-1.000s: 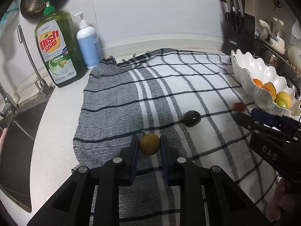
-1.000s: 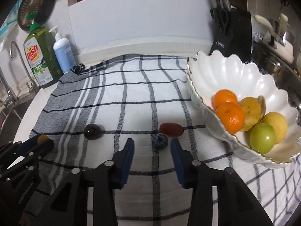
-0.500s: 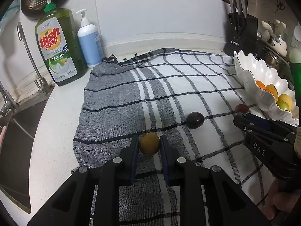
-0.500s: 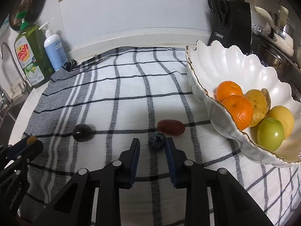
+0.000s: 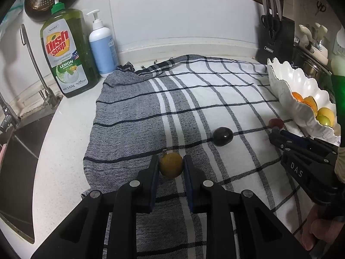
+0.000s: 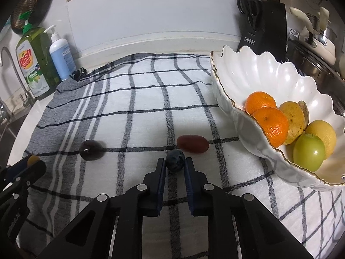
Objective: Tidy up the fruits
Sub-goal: 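Grasp the small dark blue fruit with the right gripper while the left gripper holds its fruit, then carry both small fruits into the white bowl and open both grippers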
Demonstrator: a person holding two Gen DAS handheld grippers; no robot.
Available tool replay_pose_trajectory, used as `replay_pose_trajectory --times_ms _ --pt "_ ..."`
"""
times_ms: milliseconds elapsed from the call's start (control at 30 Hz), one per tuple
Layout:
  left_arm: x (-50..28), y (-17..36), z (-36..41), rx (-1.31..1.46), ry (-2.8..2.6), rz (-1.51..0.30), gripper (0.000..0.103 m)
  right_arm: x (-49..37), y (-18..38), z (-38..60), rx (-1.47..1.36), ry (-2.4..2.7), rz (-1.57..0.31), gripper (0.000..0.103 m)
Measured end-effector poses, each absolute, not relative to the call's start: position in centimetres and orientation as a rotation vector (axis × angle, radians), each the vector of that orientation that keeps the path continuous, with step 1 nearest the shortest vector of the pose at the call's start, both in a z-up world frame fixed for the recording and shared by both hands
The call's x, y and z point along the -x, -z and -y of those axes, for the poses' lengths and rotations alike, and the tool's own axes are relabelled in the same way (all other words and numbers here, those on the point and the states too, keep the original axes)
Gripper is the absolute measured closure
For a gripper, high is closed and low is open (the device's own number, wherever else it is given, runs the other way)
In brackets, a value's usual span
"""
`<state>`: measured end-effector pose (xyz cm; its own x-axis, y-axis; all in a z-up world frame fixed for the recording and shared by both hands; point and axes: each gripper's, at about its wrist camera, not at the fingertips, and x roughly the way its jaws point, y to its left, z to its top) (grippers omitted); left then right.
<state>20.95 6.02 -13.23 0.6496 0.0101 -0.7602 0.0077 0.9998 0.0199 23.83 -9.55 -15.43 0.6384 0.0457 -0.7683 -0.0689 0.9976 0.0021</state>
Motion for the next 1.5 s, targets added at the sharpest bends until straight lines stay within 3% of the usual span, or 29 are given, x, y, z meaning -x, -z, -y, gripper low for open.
replay_pose_trajectory --times_ms 633,1500 --pt "-20.2 10.3 -4.8 -0.023 0.031 -0.822 0.08 -20.9 11.2 10.7 0.006 -0.099 -0.785 0.084" --pt "-21.8 3.8 7.1 -0.126 0.221 -0.719 0.08 -18.4 4.1 21.6 -0.062 0.034 -0.659 0.084"
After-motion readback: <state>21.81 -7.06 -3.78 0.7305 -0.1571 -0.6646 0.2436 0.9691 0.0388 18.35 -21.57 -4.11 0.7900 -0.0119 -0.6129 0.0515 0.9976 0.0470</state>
